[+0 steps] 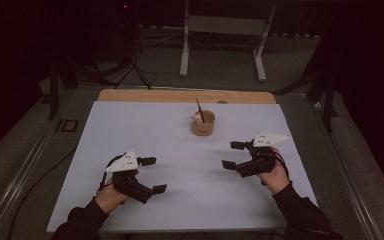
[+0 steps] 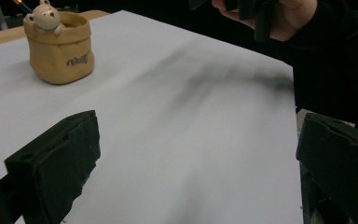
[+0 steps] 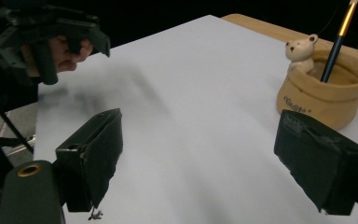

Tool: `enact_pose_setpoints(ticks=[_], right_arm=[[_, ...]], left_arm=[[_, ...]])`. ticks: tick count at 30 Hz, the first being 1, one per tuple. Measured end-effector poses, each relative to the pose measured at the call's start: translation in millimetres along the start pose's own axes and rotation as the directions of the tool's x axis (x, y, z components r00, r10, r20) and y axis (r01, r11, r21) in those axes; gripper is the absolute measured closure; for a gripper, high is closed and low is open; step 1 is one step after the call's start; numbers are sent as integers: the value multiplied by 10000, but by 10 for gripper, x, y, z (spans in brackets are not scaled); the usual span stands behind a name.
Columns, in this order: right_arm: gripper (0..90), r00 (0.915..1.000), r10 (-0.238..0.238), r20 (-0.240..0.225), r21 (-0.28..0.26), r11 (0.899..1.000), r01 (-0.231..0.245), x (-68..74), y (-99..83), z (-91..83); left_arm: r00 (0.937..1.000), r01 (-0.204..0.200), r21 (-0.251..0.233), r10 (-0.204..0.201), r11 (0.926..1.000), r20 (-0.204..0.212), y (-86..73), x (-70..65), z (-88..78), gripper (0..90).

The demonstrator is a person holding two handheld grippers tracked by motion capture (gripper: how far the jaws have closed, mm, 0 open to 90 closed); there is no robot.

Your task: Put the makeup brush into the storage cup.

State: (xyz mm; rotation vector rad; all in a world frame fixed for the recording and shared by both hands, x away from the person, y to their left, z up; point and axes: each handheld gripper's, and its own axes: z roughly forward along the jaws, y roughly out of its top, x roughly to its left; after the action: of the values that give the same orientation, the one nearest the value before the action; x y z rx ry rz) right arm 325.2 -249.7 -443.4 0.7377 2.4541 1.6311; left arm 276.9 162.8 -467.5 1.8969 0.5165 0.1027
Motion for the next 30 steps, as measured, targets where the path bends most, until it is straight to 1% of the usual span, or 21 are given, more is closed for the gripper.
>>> enact_pose_setpoints(ticks=[2,7,10,12,13,15,16,19,21,22,25,27,29,30], right_arm=[[156,9999,102,-140,-20,9999,-102,10,-45,-26],[147,10000,3,-90,162,9999,-1,39,-135,-81],[140,9998,207,-59,251,9995,-206,37,-190,-119],[138,9998,189,-49,314,9993,-187,42,-240,-144],[138,9999,142,-16,323,9994,-141,47,-270,-154],[138,9999,-30,160,304,9995,25,57,-336,-173],[138,9999,-30,160,304,9995,25,57,-336,-173],[136,9994,37,344,686,9976,-61,68,-448,-208],[136,9989,261,398,755,9967,-291,63,-524,-225],[136,9987,267,444,794,9964,-302,62,-547,-227],[136,9982,188,562,991,9948,-243,73,-632,-243],[136,9977,60,668,1105,9938,-134,79,-676,-262],[135,9969,181,763,1194,9925,-272,72,-730,-294],[134,9960,282,848,1247,9914,-386,63,-762,-313]], left_arm=[[10000,20,14,-20,10000,-22,-18,-3,-18,7],[10000,75,-15,-75,10000,-32,-83,6,-66,7],[9999,32,34,-31,10000,-98,-126,14,-88,7],[9999,11,-15,-11,10000,-129,-152,17,-106,7],[9999,-34,-23,33,10000,-168,-165,21,-115,7],[9997,9,-22,-10,10000,-244,-185,27,-136,7],[9997,9,-22,-10,10000,-244,-185,27,-136,7],[9991,87,20,-86,10000,-410,-227,43,-185,7],[9992,83,9,-83,10000,-404,-249,50,-210,7],[9990,2,54,0,10000,-438,-263,50,-225,7],[9986,-75,317,91,9995,-513,-296,55,-254,7],[9982,-4,555,38,9985,-600,-334,65,-280,7],[9976,170,614,-128,9980,-674,-371,81,-315,7],[9966,199,638,-147,9978,-805,-389,83,-332,7]])
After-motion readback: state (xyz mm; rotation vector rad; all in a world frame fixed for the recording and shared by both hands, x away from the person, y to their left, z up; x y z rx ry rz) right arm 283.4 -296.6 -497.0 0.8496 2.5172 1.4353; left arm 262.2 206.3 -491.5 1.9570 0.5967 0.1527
